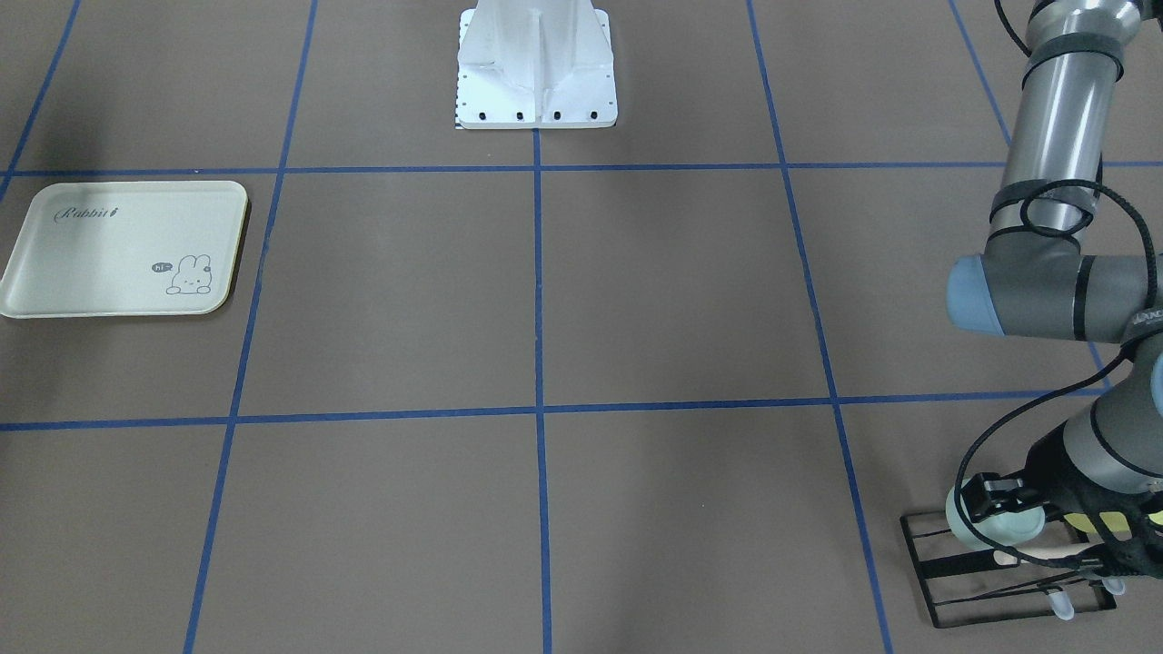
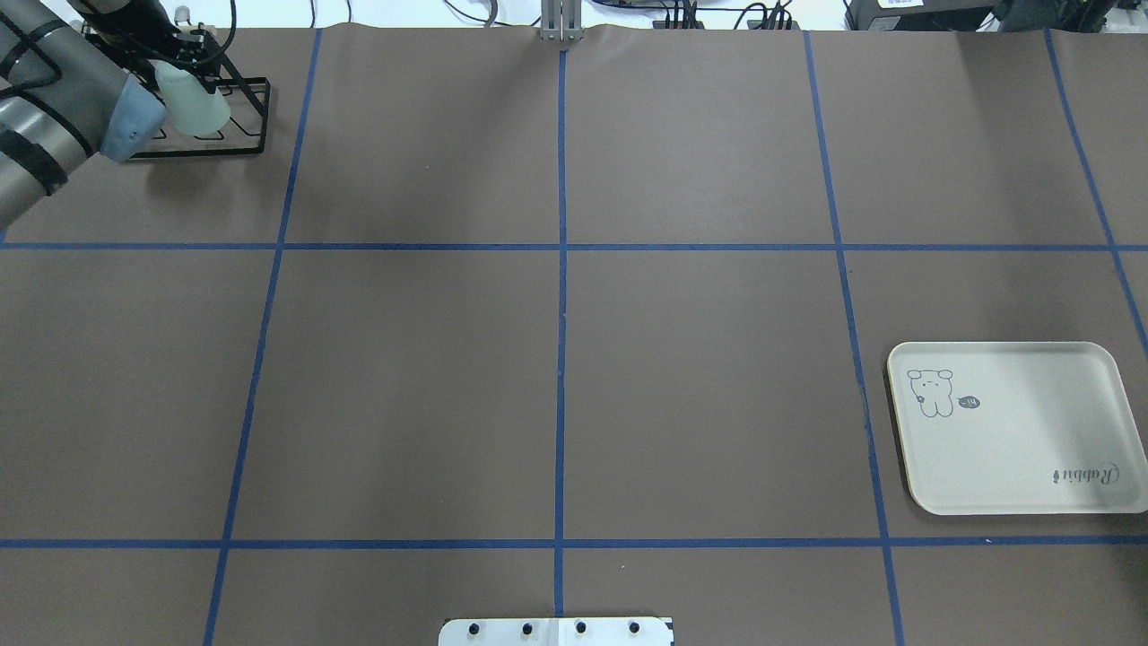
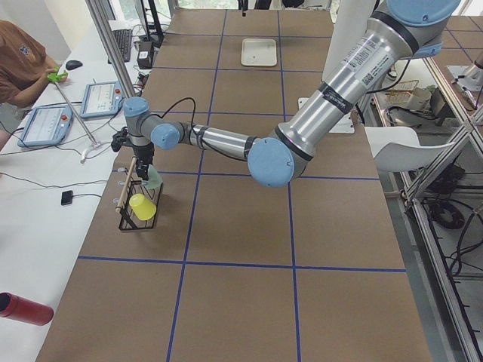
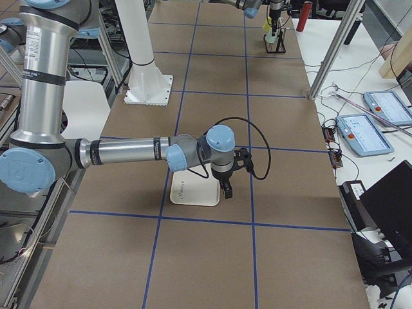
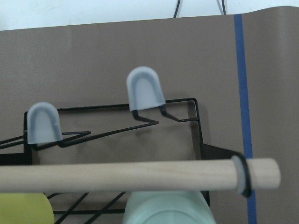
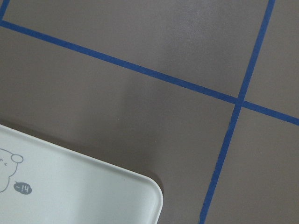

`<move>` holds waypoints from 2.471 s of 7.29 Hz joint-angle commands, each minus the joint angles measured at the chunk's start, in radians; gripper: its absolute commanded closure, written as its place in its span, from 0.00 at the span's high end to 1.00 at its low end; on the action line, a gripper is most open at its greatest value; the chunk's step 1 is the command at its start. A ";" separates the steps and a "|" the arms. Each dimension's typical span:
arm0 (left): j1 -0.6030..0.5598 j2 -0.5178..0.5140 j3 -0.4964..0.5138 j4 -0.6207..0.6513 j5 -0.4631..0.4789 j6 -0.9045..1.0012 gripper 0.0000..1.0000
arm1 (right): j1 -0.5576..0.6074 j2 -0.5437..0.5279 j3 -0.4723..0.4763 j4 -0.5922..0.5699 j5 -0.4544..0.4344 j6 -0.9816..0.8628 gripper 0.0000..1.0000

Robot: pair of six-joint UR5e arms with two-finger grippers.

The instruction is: Left arm grabs green cup and hands to right arm on tray

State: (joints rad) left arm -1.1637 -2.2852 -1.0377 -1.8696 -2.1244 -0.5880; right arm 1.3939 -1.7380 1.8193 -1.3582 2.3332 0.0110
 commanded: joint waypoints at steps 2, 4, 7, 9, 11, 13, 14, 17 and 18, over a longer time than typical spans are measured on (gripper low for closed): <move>-0.034 -0.002 -0.031 0.020 -0.011 -0.003 0.00 | -0.003 0.000 0.000 0.001 0.002 0.001 1.00; -0.094 0.001 -0.126 0.137 -0.101 -0.001 0.00 | -0.007 0.000 0.000 -0.001 0.002 0.003 1.00; -0.117 0.036 -0.429 0.433 -0.117 -0.001 0.00 | -0.013 0.002 0.000 0.001 0.003 0.003 1.00; -0.107 0.055 -0.630 0.609 -0.126 -0.063 0.00 | -0.021 0.023 0.000 0.001 0.003 0.007 1.00; -0.024 0.047 -0.743 0.581 -0.244 -0.410 0.00 | -0.030 0.051 0.002 0.061 0.021 0.087 1.00; 0.141 0.035 -0.820 0.372 -0.246 -0.844 0.00 | -0.113 0.102 -0.029 0.238 0.021 0.296 0.99; 0.194 0.030 -0.814 0.196 -0.244 -1.057 0.00 | -0.154 0.119 -0.031 0.319 0.017 0.413 0.99; 0.269 0.032 -0.782 -0.189 -0.235 -1.416 0.00 | -0.258 0.198 -0.029 0.611 0.028 0.920 0.99; 0.283 0.032 -0.768 -0.303 -0.233 -1.479 0.00 | -0.278 0.233 -0.038 0.727 0.079 1.108 0.99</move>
State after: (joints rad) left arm -0.9050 -2.2528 -1.8217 -2.0277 -2.3595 -1.9734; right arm 1.1505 -1.5404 1.7887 -0.7782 2.3717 0.8903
